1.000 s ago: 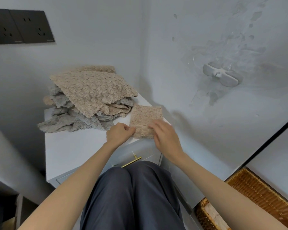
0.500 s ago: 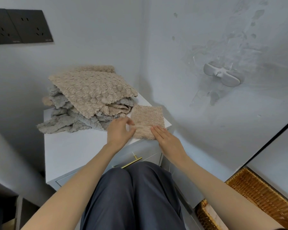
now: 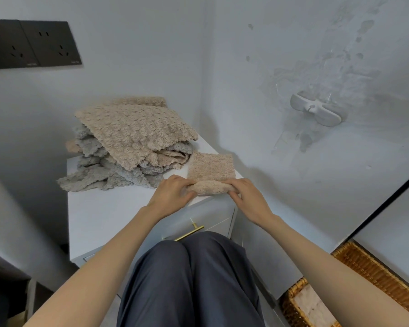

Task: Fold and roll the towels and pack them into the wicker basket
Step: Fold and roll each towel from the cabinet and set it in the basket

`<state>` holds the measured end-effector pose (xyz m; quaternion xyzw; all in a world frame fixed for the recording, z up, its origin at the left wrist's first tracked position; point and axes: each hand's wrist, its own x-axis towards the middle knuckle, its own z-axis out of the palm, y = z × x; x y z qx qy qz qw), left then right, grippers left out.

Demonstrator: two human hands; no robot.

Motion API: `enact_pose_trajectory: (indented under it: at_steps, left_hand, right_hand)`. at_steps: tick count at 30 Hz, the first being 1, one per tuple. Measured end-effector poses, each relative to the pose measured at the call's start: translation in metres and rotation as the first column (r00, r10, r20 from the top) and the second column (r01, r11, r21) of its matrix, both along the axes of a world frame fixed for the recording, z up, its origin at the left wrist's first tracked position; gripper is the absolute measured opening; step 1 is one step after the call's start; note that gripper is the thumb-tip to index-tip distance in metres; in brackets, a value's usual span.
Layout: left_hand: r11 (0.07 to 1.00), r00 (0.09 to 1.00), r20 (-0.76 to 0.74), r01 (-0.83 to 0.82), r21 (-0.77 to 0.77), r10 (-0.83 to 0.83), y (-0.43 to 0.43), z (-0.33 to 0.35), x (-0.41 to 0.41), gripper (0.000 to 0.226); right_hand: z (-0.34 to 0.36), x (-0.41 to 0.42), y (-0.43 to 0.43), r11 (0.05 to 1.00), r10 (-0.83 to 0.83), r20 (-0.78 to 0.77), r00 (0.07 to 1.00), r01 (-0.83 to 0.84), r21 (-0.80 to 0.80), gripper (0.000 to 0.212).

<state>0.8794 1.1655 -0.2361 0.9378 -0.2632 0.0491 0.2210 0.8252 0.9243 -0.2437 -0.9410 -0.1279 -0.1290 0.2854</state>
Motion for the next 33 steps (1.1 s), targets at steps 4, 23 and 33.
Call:
enact_pose_trajectory:
  at_steps: [4, 23, 33]
  left_hand:
    - [0.994, 0.995, -0.094, -0.04, -0.1, 0.03, -0.002, 0.005, 0.001, 0.033]
    - [0.939, 0.934, -0.166, -0.332, -0.086, 0.315, -0.027, 0.006, 0.014, 0.046]
    - [0.914, 0.901, -0.198, -0.403, -0.054, 0.386, -0.031, 0.004, 0.024, 0.046]
  right_hand:
    - [0.008, 0.01, -0.002, 0.979, 0.005, -0.111, 0.994, 0.018, 0.205, 0.025]
    - [0.009, 0.024, 0.008, 0.877, -0.437, -0.217, 0.873, 0.467, 0.113, 0.03]
    - [0.008, 0.011, 0.047, 0.962, 0.083, 0.126, 0.989, -0.047, -0.268, 0.044]
